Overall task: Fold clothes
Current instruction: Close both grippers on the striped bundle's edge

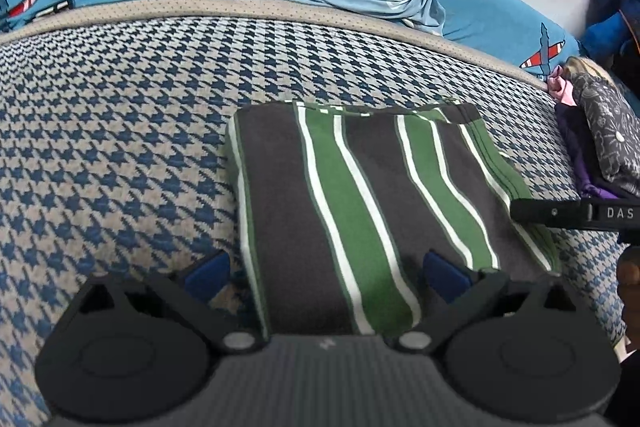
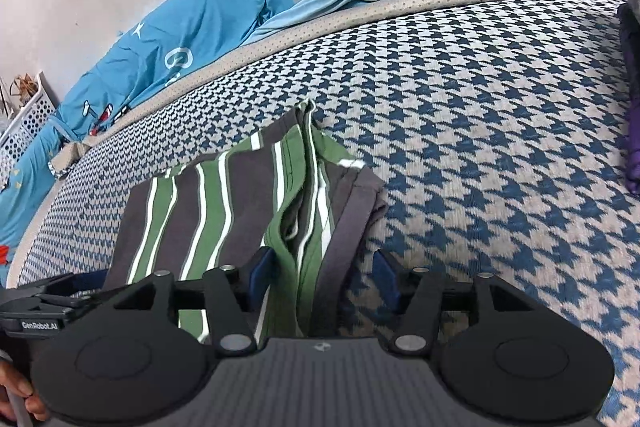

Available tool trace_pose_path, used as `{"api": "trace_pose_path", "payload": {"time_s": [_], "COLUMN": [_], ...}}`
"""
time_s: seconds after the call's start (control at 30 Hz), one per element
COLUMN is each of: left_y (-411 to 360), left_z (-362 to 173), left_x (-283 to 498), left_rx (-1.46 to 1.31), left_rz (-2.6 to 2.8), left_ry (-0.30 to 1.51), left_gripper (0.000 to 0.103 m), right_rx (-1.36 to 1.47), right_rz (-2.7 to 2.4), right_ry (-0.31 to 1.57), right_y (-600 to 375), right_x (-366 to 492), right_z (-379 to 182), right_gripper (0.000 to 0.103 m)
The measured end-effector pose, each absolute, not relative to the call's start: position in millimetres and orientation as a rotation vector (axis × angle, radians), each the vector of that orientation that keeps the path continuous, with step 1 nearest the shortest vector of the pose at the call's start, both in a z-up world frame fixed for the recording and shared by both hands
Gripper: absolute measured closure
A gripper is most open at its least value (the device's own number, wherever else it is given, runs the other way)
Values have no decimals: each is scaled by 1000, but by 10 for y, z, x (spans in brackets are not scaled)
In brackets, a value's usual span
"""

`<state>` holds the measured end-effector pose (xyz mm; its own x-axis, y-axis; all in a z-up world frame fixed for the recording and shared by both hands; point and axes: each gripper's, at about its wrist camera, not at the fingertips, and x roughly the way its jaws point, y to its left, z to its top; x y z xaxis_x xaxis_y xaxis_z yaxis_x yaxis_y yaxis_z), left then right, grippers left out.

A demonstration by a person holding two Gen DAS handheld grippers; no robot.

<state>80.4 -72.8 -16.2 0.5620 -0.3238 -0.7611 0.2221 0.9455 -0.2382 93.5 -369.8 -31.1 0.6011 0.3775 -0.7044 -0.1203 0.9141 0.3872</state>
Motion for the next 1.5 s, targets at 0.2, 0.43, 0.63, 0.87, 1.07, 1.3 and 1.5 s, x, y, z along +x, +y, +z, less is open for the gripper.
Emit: {"api": "trace_pose_path", "payload": {"time_s": [0.2,0.43,0.63,0.87,1.07,1.3,1.5], "left_y": [-737,-813,-899,-967,-1044,-1056,-1104], "left_z": [-230,-278,-296,-320,-295,-204,-94], "left_x": [906,1005,1061,1114,1104,1020,909], "left_rx": [-132,-113,-107,-124,-87,-44,-19], "left_rz": [-332,-360,-371,-365,-332,-276,-262], "left_ry": [914,893,875,849,824,771,720], "left_gripper": [0,0,0,5,33,71,80], "right_rx": [327,316,322,297,259,143,98], "right_rz": [302,313,328,342,339,325,319], "right_ry": [871,855,853,845,832,759,689], "right_y": [-3671,-3570,-3502,-3422,-3396,-3252,-3220], "right_x": [1001,1070,1138,1208,1202,1064,911], "right_z": [-328,-363,-395,-433,-433,-330,-202], "right_gripper": [47,51,61,77,83,87,88]}}
